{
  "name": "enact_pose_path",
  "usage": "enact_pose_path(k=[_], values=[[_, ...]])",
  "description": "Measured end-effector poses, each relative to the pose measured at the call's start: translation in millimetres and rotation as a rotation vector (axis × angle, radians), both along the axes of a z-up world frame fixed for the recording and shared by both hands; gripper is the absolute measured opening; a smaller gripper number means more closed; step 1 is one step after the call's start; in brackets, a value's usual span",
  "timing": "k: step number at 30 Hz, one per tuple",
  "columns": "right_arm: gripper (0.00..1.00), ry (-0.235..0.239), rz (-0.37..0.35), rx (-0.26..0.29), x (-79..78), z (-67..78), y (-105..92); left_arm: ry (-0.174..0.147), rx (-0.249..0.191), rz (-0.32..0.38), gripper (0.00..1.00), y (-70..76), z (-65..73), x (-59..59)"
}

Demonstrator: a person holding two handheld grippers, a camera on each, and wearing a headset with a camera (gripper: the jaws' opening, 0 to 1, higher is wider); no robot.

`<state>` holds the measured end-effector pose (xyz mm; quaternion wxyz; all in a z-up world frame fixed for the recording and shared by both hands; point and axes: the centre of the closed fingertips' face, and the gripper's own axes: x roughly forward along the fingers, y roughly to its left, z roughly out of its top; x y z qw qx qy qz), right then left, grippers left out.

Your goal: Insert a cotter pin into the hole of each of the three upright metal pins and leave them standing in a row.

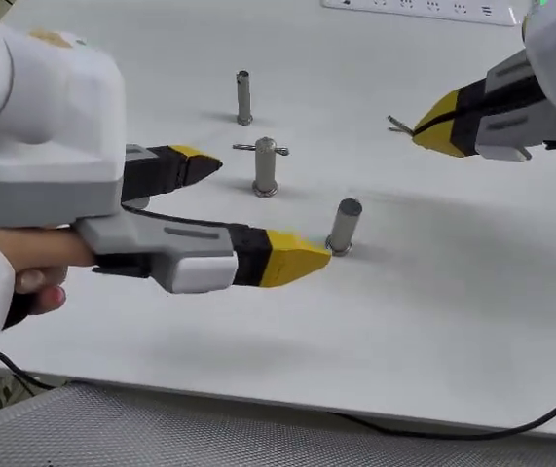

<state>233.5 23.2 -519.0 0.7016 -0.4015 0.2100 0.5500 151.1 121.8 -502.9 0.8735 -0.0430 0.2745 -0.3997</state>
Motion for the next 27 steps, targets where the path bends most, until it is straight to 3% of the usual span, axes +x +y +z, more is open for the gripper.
enact_pose_path(k=[6,9,12,15,17,20,27], values=[[0.00,-0.046,0.014,0.021,-16.0,5.4,3.5,-0.004,-0.029,0.002,0.76,-8.5,5.5,13.3],[0.00,-0.056,0.019,0.028,-23.3,4.7,5.1,-0.001,-0.064,0.008,0.72,-15.8,8.9,18.7],[0.00,-0.097,0.043,0.021,-30.4,3.8,7.6,0.008,-0.128,0.019,0.65,-26.4,14.2,25.6],[0.00,-0.105,0.057,0.035,-37.1,5.2,11.6,0.018,-0.147,0.013,0.59,-34.6,15.3,28.3],[0.00,-0.122,0.066,0.037,-40.3,6.4,13.8,0.006,-0.163,-0.004,0.53,-42.0,17.9,29.7],[0.00,-0.157,0.088,0.019,-44.4,5.9,14.2,0.036,-0.192,-0.019,0.43,-51.3,17.7,29.7],[0.00,-0.192,0.107,0.026,-52.7,9.3,16.5,0.089,-0.212,-0.053,0.33,-68.1,12.3,24.9]])
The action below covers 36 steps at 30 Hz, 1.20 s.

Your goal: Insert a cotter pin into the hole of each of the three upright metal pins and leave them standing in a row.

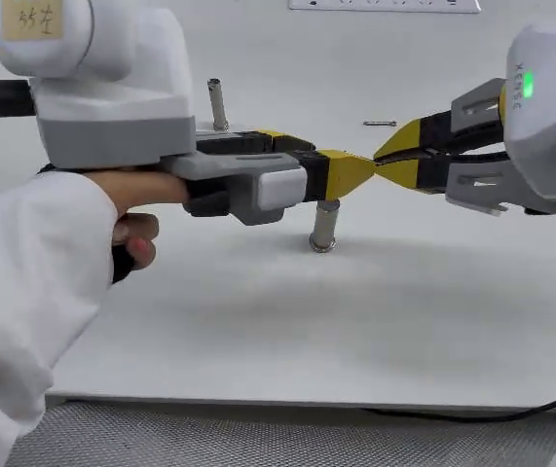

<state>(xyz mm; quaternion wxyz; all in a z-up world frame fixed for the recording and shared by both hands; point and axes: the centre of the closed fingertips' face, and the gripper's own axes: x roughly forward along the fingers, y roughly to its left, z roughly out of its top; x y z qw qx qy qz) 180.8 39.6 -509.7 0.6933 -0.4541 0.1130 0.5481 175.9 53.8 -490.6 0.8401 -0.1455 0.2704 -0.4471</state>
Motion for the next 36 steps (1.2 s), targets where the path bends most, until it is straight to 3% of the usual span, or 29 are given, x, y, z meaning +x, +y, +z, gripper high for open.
enact_pose_path(k=[5,8,17,31,36], values=[[0.00,-0.008,0.009,0.010,-4.4,2.8,2.6,-0.002,-0.013,0.001,0.26,-3.9,0.6,-0.8],[0.00,-0.013,0.015,0.023,-6.1,5.4,5.4,0.024,-0.036,0.002,0.16,-5.6,1.2,-2.1],[0.00,-0.026,0.031,0.027,-8.2,8.6,7.7,0.043,-0.032,0.006,0.03,-5.7,-0.9,-2.9],[0.00,-0.043,0.047,0.026,-13.4,15.2,13.5,0.051,-0.050,-0.007,0.00,-16.4,3.5,-10.1],[0.00,-0.049,0.047,0.028,-15.2,16.8,14.4,0.051,-0.058,-0.017,0.00,-12.9,3.6,-8.8]])
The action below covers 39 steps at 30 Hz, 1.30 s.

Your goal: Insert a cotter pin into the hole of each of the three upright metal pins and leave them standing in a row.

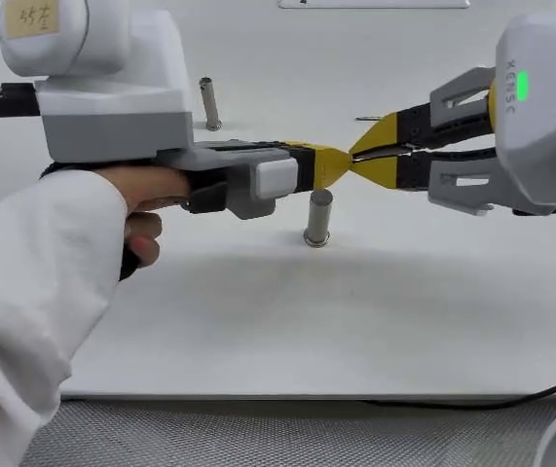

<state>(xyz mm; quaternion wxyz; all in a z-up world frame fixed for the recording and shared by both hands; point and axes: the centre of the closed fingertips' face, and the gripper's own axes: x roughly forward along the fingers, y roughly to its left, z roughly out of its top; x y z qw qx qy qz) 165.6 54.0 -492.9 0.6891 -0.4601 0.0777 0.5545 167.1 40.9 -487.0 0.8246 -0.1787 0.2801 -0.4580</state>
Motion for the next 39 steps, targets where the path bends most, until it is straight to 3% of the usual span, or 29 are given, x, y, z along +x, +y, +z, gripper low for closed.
enact_pose_path(k=[5,7,10,17,18,21,25,27,30,32,34,35,36,39], values=[[0.00,0.005,-0.002,0.007,0.3,0.2,-0.9,-0.018,0.011,-0.004,0.00,-0.8,0.6,-1.9],[0.00,0.004,0.006,0.005,-1.6,-0.9,-0.5,0.025,0.009,-0.002,0.00,-0.4,-1.6,-3.8],[0.00,0.019,0.014,-0.001,-4.9,-3.7,0.3,0.020,0.035,-0.015,0.00,1.2,-4.6,-4.9],[0.00,0.056,0.001,0.011,-5.1,-9.2,-3.1,0.009,0.050,-0.034,0.00,6.8,-7.4,-3.7],[0.02,0.061,-0.011,0.009,-3.3,-10.8,-4.9,-0.010,0.066,-0.040,0.00,7.4,-7.4,-3.8],[0.11,0.142,-0.028,0.014,-4.1,-19.3,-13.1,-0.078,0.116,-0.074,0.00,9.0,-6.5,-7.4],[0.12,0.307,-0.084,0.064,-6.1,-27.2,-23.3,-0.155,0.175,-0.130,0.00,10.4,-7.2,-10.0],[0.12,0.387,-0.100,0.100,-9.0,-28.1,-25.2,-0.209,0.204,-0.167,0.00,8.4,-5.8,-13.8],[0.13,0.516,-0.110,0.152,-15.1,-31.9,-26.0,-0.255,0.202,-0.201,0.00,5.0,-3.8,-17.1],[0.13,0.606,-0.099,0.172,-24.0,-33.6,-25.9,-0.312,0.212,-0.240,0.00,3.8,-2.2,-20.3],[0.13,0.647,-0.095,0.211,-25.4,-33.1,-23.8,-0.364,0.228,-0.281,0.00,3.2,-2.3,-23.9],[0.13,0.678,-0.096,0.227,-32.3,-31.6,-20.2,-0.372,0.224,-0.285,0.00,3.1,-1.8,-24.8],[0.13,0.688,-0.099,0.235,-32.7,-31.1,-19.6,-0.373,0.225,-0.288,0.00,3.4,-1.8,-26.1],[0.12,0.704,-0.104,0.256,-33.3,-29.2,-17.6,-0.426,0.258,-0.343,0.00,4.1,-5.2,-30.3]])
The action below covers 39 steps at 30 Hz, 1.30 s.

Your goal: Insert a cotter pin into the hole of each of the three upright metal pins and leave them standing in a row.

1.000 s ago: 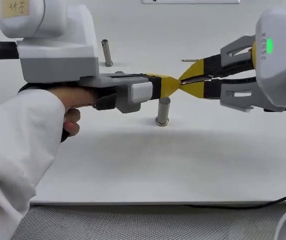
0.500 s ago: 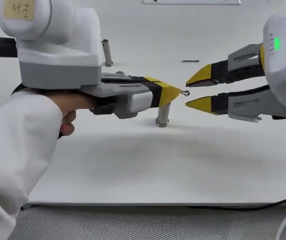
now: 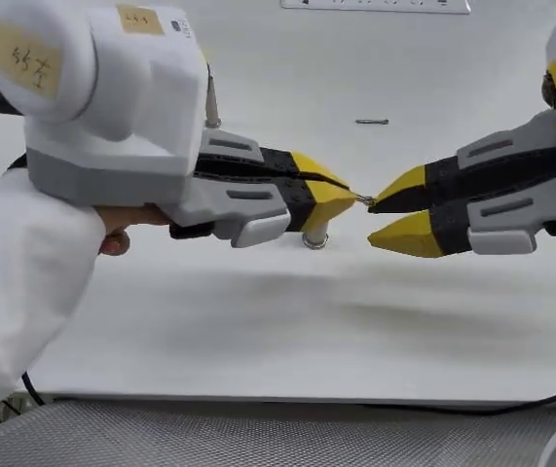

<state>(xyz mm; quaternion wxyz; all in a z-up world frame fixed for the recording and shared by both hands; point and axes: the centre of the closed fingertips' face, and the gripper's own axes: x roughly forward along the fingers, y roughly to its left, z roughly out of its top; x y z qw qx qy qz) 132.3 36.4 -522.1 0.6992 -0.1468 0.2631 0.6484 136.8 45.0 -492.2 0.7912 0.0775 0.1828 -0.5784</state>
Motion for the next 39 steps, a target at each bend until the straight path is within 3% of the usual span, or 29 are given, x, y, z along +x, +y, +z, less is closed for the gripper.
enact_pose_path(k=[7,12,15,25,33,35,39], values=[[0.11,0.010,0.012,0.004,-5.1,-0.6,6.0,-0.002,0.006,-0.039,0.00,-3.2,-1.0,-8.7],[0.00,0.029,0.025,0.017,-8.0,2.3,9.4,-0.007,0.003,-0.065,0.00,-5.3,-0.4,-11.1],[0.00,0.026,0.045,0.015,-11.3,2.1,9.9,-0.006,0.004,-0.076,0.00,-4.4,-1.0,-11.8],[0.00,0.045,0.068,-0.004,-17.0,0.9,7.9,-0.033,0.067,-0.138,0.00,-4.4,-10.0,-16.1],[0.00,-0.022,0.111,-0.057,-19.7,0.2,5.7,-0.051,0.143,-0.175,0.00,-3.2,-24.2,-17.5],[0.00,-0.024,0.120,-0.060,-21.0,0.6,6.6,-0.056,0.166,-0.181,0.00,-7.2,-25.5,-23.2],[0.00,-0.042,0.123,-0.070,-20.7,0.3,6.9,-0.059,0.170,-0.182,0.00,-6.9,-23.5,-25.4]])
